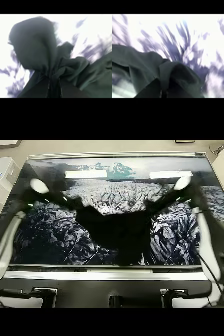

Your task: Fold the clothes and pants, and hang the long-sleeved shirts on hangers.

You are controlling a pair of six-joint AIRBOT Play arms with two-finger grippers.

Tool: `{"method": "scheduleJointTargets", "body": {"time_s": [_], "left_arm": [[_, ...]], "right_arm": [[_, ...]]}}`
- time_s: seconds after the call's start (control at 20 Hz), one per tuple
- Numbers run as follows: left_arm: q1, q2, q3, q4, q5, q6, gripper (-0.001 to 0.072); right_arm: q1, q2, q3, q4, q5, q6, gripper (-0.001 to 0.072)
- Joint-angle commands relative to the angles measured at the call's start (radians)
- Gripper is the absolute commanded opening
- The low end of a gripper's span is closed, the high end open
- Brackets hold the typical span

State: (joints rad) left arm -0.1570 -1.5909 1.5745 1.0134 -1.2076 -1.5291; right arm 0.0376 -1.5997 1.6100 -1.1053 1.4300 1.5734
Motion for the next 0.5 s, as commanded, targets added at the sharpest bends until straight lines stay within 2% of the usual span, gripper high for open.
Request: {"method": "scheduleJointTargets", "body": {"time_s": [0.0,0.15,0.35,0.45], "left_arm": [[0.047,0.193,0.144,0.011,0.051,0.043,0.0025],[0.058,0.409,0.172,0.011,0.151,0.071,0.0026],[0.005,0.624,0.171,0.011,0.153,0.052,0.0026],[-0.028,0.697,0.170,0.013,0.147,0.032,0.0026]], "right_arm": [[-0.047,0.214,0.174,-0.007,-0.131,-0.092,0.0039],[-0.045,0.437,0.219,-0.025,-0.227,-0.100,0.0039],[-0.045,0.664,0.219,-0.020,-0.228,-0.077,0.0039],[-0.045,0.736,0.219,-0.022,-0.218,-0.029,0.0039]]}}
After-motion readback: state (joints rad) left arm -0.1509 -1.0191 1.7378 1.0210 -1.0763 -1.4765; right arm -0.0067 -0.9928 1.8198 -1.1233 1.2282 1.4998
